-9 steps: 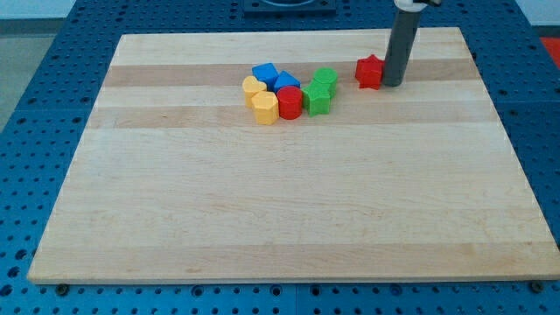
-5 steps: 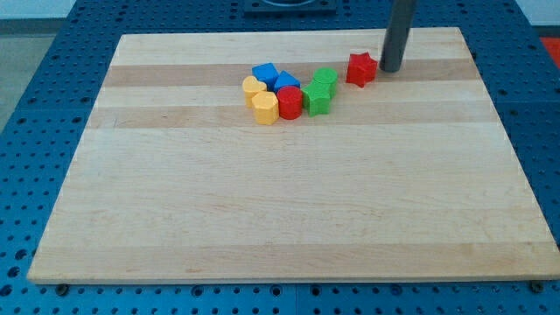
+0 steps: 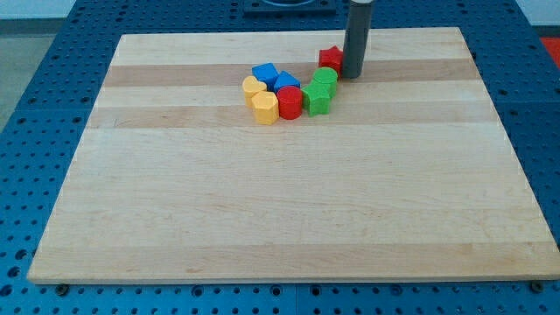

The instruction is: Slide yellow hexagon below the green star

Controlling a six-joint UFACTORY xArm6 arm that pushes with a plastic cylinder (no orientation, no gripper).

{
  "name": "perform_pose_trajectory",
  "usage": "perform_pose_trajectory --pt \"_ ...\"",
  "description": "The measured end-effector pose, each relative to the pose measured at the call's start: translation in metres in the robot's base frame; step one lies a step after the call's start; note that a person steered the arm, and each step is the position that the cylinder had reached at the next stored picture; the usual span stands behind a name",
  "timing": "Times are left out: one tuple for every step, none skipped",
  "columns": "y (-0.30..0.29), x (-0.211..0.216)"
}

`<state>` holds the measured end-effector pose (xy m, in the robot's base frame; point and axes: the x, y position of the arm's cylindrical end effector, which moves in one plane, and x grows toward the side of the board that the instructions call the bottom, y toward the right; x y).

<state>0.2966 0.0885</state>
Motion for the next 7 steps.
perform_pose_trajectory --pt "0.008 -0.005" --pt "0.030 -0.024" --pt "0.033 -0.047" --pt "0.018 -0.050" --pt "0.010 -0.048" --pt "0.008 -0.045" --pt "0.008 -0.038"
